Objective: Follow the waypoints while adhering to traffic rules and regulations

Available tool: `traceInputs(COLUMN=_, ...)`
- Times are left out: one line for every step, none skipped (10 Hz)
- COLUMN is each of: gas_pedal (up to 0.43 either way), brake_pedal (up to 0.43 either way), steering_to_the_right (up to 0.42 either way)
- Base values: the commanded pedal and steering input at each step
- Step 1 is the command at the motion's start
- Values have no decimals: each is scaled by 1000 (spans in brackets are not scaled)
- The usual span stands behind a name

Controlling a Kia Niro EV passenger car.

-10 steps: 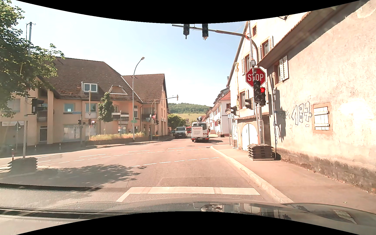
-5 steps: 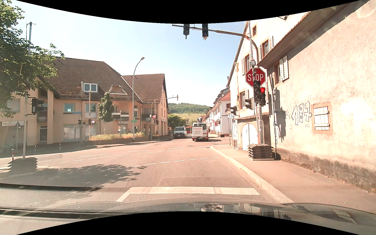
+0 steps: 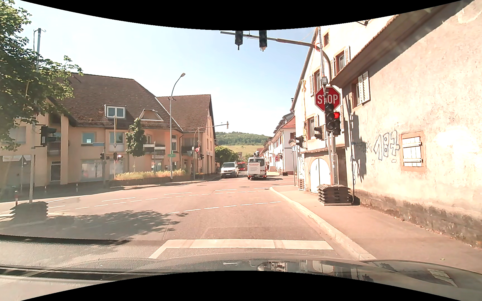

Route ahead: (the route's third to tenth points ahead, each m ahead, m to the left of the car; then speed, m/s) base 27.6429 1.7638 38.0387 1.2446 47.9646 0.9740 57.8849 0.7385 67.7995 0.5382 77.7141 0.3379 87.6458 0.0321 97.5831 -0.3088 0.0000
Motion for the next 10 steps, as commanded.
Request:
traceInputs(gas_pedal=0, brake_pedal=287, steering_to_the_right=-6)
traceInputs(gas_pedal=0, brake_pedal=287, steering_to_the_right=-6)
traceInputs(gas_pedal=0, brake_pedal=280, steering_to_the_right=-6)
traceInputs(gas_pedal=0, brake_pedal=287, steering_to_the_right=-6)
traceInputs(gas_pedal=0, brake_pedal=201, steering_to_the_right=-6)
traceInputs(gas_pedal=0, brake_pedal=12, steering_to_the_right=-6)
traceInputs(gas_pedal=0, brake_pedal=0, steering_to_the_right=-6)
traceInputs(gas_pedal=0, brake_pedal=0, steering_to_the_right=-6)
traceInputs(gas_pedal=0, brake_pedal=0, steering_to_the_right=-6)
traceInputs(gas_pedal=130, brake_pedal=0, steering_to_the_right=-6)
